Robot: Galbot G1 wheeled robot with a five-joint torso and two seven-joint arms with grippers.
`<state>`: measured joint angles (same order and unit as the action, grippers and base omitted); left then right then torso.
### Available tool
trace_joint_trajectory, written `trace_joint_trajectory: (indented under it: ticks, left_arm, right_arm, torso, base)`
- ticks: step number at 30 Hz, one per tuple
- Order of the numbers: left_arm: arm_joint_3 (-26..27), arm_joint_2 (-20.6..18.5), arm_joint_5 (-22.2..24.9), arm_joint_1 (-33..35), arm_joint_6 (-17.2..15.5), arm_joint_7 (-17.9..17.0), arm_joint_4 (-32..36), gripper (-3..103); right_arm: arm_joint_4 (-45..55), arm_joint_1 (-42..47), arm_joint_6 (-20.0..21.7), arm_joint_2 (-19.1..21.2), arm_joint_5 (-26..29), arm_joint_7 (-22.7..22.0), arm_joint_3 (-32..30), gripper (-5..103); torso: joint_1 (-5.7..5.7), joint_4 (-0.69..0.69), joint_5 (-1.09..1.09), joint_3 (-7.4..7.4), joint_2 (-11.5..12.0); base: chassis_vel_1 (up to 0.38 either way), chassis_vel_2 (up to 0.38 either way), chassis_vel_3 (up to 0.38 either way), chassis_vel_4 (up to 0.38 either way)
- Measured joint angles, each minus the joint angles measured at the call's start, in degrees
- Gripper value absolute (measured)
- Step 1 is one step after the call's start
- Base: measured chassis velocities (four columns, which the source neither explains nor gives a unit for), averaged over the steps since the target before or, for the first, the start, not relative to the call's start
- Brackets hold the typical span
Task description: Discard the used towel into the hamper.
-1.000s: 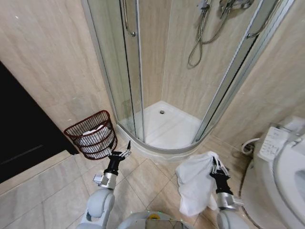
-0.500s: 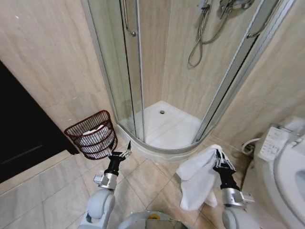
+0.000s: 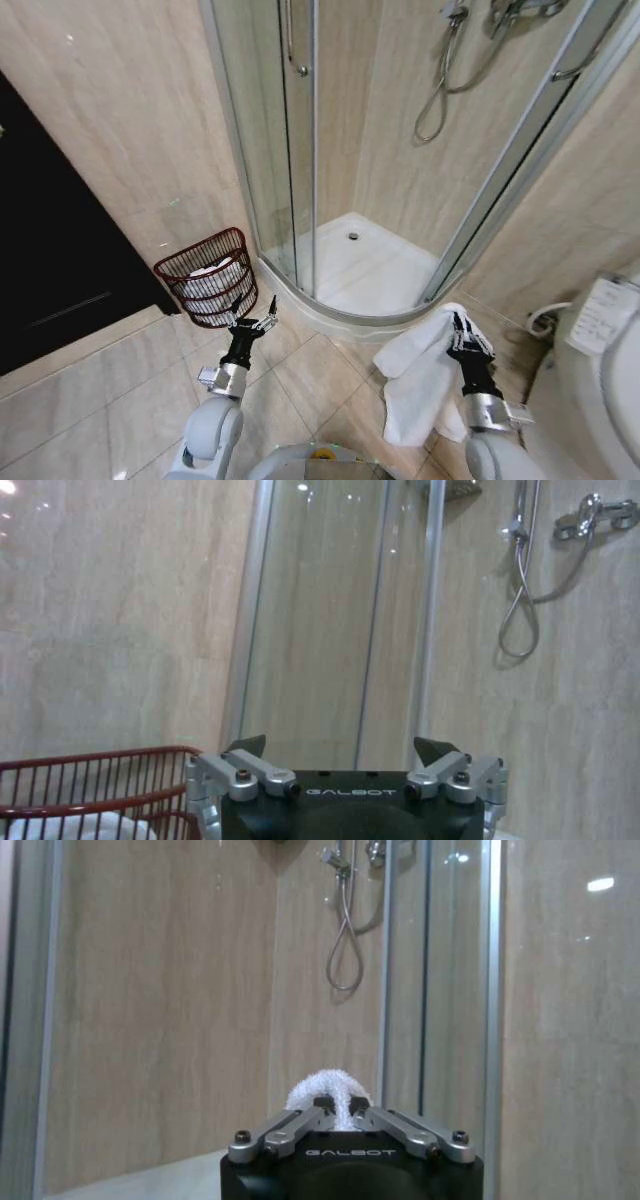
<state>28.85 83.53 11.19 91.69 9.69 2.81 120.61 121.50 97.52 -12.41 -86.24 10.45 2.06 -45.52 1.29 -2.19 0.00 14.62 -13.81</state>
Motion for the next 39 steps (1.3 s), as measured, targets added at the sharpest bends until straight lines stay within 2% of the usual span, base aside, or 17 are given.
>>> trace_joint_trajectory:
  ticks: [39]
  left_arm:
    - [0.62,-0.25,0.34,-0.19,0.23,0.16,-0.97,100]
  right_arm:
    - [0.59,-1.89,0.73,-0.94,-5.35,-0.21,3.66,4]
  torso:
    - [0.00,0.00,0.00,0.00,0.00]
  base:
    - [0.032,0.028,0.016,0.016]
